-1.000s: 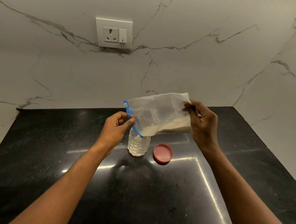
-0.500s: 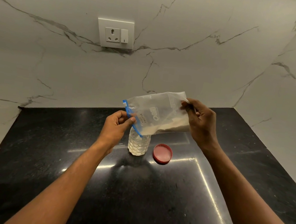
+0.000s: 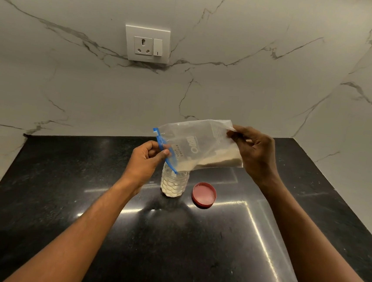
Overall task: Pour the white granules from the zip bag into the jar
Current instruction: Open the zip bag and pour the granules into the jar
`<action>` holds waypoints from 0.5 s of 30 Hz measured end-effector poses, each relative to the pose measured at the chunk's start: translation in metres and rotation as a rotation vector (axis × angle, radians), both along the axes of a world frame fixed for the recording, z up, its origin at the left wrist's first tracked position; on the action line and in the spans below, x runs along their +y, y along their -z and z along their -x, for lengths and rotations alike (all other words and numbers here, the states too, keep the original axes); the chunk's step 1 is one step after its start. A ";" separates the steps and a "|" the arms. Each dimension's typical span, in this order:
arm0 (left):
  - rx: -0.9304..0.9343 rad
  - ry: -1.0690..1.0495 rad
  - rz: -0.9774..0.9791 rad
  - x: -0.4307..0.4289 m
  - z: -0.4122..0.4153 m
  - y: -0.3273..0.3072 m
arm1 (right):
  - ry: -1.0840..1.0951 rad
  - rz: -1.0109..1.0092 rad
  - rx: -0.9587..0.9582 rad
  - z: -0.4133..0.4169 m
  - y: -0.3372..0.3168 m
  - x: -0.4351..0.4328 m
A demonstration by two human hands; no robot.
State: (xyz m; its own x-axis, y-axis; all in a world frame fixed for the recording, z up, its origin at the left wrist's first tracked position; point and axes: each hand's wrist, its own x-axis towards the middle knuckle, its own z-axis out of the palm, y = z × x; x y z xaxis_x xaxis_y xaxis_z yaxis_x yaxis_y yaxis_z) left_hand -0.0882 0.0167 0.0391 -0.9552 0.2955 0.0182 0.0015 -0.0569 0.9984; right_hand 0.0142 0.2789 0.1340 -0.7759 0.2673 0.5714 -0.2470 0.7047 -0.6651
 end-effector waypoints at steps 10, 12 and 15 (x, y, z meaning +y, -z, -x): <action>-0.016 0.022 -0.009 -0.002 0.000 0.003 | -0.107 0.064 -0.164 -0.001 -0.020 0.006; -0.026 0.023 -0.019 -0.002 0.000 0.004 | -0.108 0.069 -0.165 0.000 -0.021 0.006; -0.029 0.026 -0.027 -0.002 -0.001 0.004 | -0.132 0.049 -0.170 0.002 -0.022 0.006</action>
State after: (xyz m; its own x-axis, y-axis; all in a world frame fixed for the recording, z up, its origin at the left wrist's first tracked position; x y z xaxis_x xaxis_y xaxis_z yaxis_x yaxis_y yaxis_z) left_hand -0.0870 0.0145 0.0351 -0.9474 0.3199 -0.0007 -0.0290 -0.0839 0.9961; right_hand 0.0127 0.2854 0.1556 -0.8901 0.1818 0.4179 -0.2159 0.6393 -0.7380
